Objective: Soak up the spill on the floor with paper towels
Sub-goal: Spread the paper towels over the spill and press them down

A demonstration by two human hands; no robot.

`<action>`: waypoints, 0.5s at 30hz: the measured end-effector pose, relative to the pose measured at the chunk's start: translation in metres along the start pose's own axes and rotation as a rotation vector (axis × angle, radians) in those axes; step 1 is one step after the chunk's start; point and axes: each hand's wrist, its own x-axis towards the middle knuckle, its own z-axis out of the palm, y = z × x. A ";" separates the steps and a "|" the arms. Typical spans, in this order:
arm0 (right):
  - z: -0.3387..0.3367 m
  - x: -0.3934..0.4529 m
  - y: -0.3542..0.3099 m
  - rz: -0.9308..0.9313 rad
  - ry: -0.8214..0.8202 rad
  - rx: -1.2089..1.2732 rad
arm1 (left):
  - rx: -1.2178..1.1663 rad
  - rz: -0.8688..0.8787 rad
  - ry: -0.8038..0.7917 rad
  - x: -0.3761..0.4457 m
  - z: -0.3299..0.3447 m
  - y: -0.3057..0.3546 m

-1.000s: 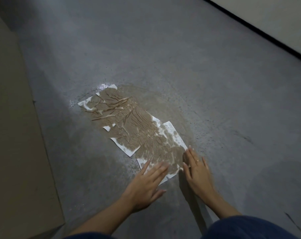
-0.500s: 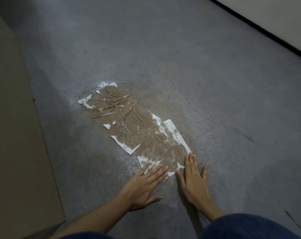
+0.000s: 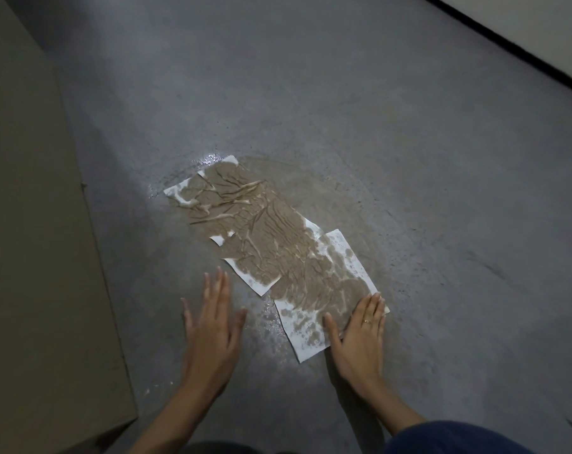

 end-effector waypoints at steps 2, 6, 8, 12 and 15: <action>0.003 0.002 -0.007 0.018 0.010 -0.021 | -0.013 -0.028 0.029 0.000 -0.009 -0.006; 0.009 0.005 -0.021 0.023 0.048 -0.072 | -0.044 -0.050 0.062 -0.004 -0.022 -0.007; 0.013 0.008 -0.028 0.020 0.065 -0.091 | -0.063 -0.052 0.064 -0.006 -0.026 -0.005; 0.019 0.017 -0.043 0.015 0.052 -0.141 | -0.088 -0.056 0.045 -0.008 -0.029 -0.003; 0.019 0.026 -0.057 0.014 0.038 -0.131 | -0.101 -0.069 0.021 -0.012 -0.031 -0.003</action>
